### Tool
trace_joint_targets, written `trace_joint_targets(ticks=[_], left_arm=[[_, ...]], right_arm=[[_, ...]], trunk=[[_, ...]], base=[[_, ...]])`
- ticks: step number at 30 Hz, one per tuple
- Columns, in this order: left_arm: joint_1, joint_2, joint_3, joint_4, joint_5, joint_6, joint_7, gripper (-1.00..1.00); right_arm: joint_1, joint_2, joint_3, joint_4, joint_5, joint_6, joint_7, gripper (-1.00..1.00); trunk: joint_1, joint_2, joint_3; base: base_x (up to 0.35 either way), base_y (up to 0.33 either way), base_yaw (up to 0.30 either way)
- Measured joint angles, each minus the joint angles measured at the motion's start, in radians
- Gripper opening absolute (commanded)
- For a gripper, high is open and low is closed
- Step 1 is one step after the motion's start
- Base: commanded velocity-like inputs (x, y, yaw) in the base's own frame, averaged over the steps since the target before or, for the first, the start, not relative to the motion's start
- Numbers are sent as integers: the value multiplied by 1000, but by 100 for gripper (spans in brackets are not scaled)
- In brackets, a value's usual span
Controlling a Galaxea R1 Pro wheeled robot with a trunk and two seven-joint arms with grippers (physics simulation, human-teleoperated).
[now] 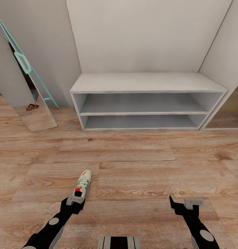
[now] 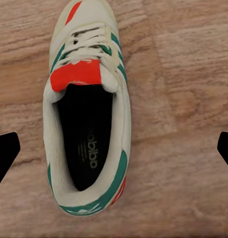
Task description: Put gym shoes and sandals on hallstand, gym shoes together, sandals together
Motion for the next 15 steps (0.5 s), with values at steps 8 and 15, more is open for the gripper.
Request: trace_joint_targets(ticks=[8, 15], left_arm=[[-2, 2, 38, 0, 0, 1, 1, 100], [-4, 3, 53, -1, 0, 1, 2, 100]], right_arm=[[0, 0, 1, -61, 0, 57, 0, 100], [0, -1, 0, -67, 2, 61, 2, 100]], trunk=[[4, -2, -38], [7, -4, -65]], base=[[0, 0, 0], [0, 0, 0]])
